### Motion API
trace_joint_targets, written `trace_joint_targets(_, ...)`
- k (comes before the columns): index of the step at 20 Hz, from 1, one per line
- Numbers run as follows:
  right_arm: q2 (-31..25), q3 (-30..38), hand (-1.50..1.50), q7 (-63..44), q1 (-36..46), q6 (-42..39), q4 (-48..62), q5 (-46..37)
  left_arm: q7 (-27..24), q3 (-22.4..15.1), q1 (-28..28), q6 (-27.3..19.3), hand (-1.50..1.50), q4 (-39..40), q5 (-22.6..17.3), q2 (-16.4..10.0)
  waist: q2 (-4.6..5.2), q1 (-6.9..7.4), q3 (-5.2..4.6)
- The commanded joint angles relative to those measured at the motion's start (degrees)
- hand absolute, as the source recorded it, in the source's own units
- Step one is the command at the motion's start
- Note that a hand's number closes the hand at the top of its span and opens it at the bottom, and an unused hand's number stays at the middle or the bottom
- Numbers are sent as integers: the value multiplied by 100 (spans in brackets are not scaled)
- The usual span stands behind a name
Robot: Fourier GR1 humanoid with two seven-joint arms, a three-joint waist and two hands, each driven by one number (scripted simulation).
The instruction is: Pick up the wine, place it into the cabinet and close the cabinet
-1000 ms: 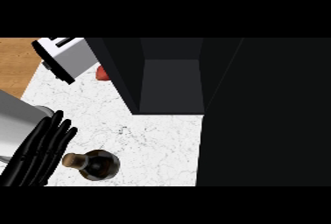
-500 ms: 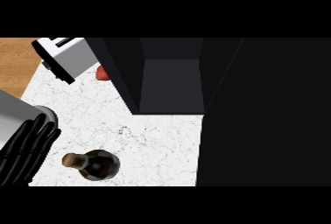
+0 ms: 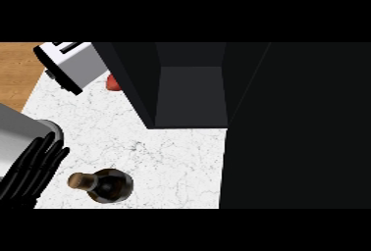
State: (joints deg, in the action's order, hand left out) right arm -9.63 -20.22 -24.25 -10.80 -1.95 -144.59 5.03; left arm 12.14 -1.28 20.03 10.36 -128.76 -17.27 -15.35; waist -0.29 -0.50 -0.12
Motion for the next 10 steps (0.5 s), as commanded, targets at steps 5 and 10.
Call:
trace_joint_targets(5, -153, 169, -150, -678, -203, 58, -1451, 512, -535, 61, -57, 492, -150, 882, 50, 72, 11, -12, 7)
trace_joint_targets(10, -144, 148, -150, -1008, 7, 214, -1576, 426, -1162, 92, -188, 599, -150, 1797, 501, 203, 6, -30, 3)
